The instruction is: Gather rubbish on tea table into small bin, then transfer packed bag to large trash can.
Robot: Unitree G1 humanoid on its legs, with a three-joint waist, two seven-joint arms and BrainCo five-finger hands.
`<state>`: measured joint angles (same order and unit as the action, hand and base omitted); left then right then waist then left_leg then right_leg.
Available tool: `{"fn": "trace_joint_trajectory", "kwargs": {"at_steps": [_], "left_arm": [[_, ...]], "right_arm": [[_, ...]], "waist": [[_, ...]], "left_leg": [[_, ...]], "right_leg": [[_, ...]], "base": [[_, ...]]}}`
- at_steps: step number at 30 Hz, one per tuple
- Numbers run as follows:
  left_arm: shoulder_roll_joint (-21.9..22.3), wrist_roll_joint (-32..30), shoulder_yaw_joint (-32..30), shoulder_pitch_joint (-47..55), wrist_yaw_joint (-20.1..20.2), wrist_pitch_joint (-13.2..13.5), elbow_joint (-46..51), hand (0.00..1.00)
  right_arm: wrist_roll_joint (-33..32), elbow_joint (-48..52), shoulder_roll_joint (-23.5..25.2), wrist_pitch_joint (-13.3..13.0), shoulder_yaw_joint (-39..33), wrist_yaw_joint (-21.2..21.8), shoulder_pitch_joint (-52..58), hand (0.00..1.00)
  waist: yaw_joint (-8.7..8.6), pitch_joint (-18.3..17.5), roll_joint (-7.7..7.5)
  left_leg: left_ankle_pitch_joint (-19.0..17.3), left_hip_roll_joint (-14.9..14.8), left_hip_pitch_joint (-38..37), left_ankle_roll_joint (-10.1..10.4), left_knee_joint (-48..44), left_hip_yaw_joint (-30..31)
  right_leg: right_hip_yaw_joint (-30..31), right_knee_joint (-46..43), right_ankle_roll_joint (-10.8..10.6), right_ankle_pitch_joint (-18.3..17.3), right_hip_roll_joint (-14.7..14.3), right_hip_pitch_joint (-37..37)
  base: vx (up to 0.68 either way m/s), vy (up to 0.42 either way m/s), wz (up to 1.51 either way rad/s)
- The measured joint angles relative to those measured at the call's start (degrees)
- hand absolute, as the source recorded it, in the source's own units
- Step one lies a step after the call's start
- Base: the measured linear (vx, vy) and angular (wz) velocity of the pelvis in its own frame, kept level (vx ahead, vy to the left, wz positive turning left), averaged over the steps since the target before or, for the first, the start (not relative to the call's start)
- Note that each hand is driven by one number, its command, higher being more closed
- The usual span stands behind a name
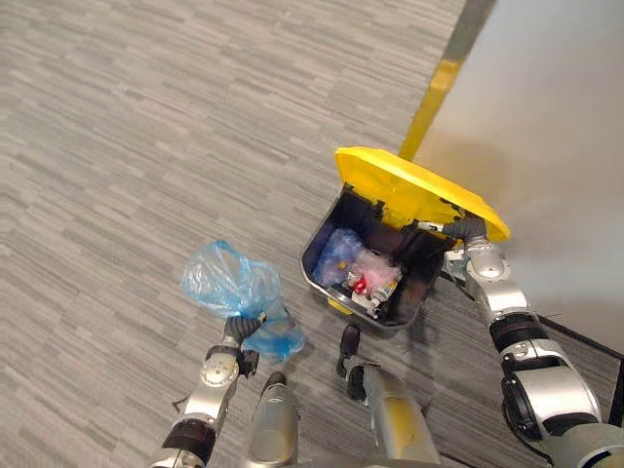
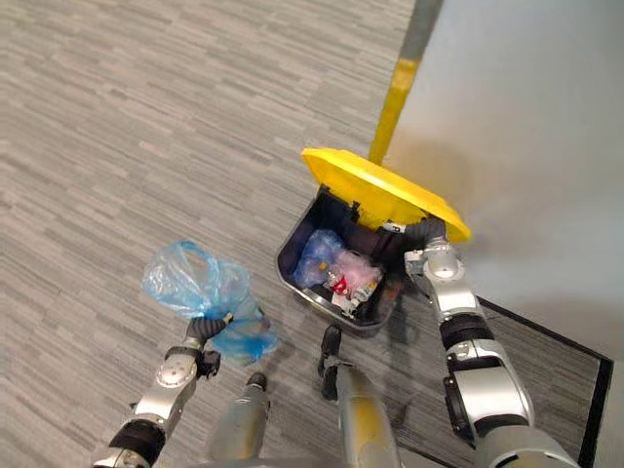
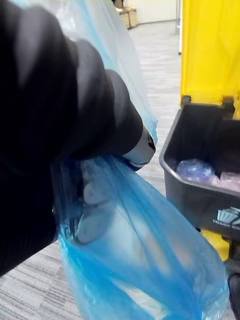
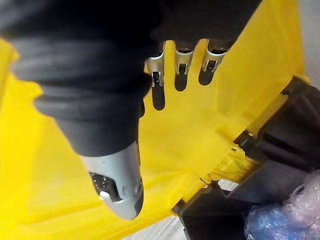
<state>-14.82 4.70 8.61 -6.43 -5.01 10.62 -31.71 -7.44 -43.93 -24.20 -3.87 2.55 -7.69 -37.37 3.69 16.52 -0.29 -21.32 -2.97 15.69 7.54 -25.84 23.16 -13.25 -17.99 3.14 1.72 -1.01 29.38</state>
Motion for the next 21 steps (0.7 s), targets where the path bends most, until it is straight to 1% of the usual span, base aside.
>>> {"fn": "trace_joint_trajectory", "kwargs": {"at_steps": [4,6,8,10,11,15,18,21], "left_arm": [[-0.3,1.7,0.1,-0.6,0.0,0.0,1.9,1.00],[-0.6,2.5,0.2,-1.1,0.0,0.1,5.2,1.00],[-1.7,2.9,0.1,-1.1,0.0,1.1,8.3,1.00],[-2.8,4.2,-0.1,-1.4,0.0,1.2,11.5,1.00],[-3.4,5.1,-0.1,-1.7,0.0,1.5,13.1,1.00],[-3.7,7.3,0.1,-2.1,0.0,2.6,18.5,1.00],[-3.7,8.4,1.5,-4.1,0.1,3.4,22.3,1.00],[-3.6,9.4,4.4,-6.4,0.2,4.3,25.1,1.00]], "right_arm": [[0.0,0.0,-0.2,0.0,0.0,0.0,-1.4,0.00],[0.1,0.0,-0.7,0.0,0.1,0.0,-1.7,0.00],[0.1,0.0,-0.9,0.0,0.3,0.0,-2.4,0.00],[0.2,0.0,-1.1,0.0,0.3,0.0,-3.7,0.00],[0.2,0.0,-1.2,0.0,0.3,0.0,-4.2,0.00],[0.2,0.0,-1.3,0.0,0.5,0.2,-4.8,0.00],[0.2,0.0,-2.0,0.0,0.5,0.2,-4.8,0.00],[0.3,0.0,-2.3,0.2,0.8,0.3,-5.0,0.00]], "waist": [[-0.15,0.0,-0.04],[-0.13,0.1,-0.09],[-0.11,0.2,-0.41],[-0.31,0.8,-0.71],[-0.39,0.9,-0.89],[-1.30,0.9,-0.96],[-1.45,0.9,-0.95],[-1.69,0.9,-0.95]], "left_leg": [[0.1,0.1,0.0,0.2,0.0,0.0],[0.1,0.1,-0.1,0.2,0.0,0.0],[0.0,0.1,-0.1,0.1,0.0,-0.1],[-0.1,0.1,-0.1,0.0,-0.2,-0.2],[-0.1,0.2,-0.1,0.0,-0.2,-0.1],[-0.1,0.1,-0.1,0.0,-0.3,0.2],[-0.1,0.1,-0.1,0.1,-0.2,0.3],[-0.2,-0.1,-0.2,0.1,-0.3,0.3]], "right_leg": [[0.1,-1.4,0.3,-0.1,0.2,0.4],[1.0,-1.9,0.3,-0.1,0.2,0.7],[1.4,-1.9,0.3,-0.1,0.1,0.8],[1.7,-1.9,0.1,-0.3,0.1,0.8],[1.7,-1.7,-0.4,-0.6,0.1,0.7],[1.4,-1.2,-0.4,-0.6,-0.1,0.4],[1.2,-1.1,0.1,-0.3,-0.1,0.3],[1.2,-1.1,0.1,-0.3,0.0,0.2]], "base": [[0.07,0.044,0.03],[0.04,0.047,-0.01],[0.02,0.032,-0.06],[0.00,0.010,-0.03],[0.00,0.000,0.00],[0.00,0.013,0.03],[0.00,0.000,0.00],[0.00,0.000,0.00]]}}
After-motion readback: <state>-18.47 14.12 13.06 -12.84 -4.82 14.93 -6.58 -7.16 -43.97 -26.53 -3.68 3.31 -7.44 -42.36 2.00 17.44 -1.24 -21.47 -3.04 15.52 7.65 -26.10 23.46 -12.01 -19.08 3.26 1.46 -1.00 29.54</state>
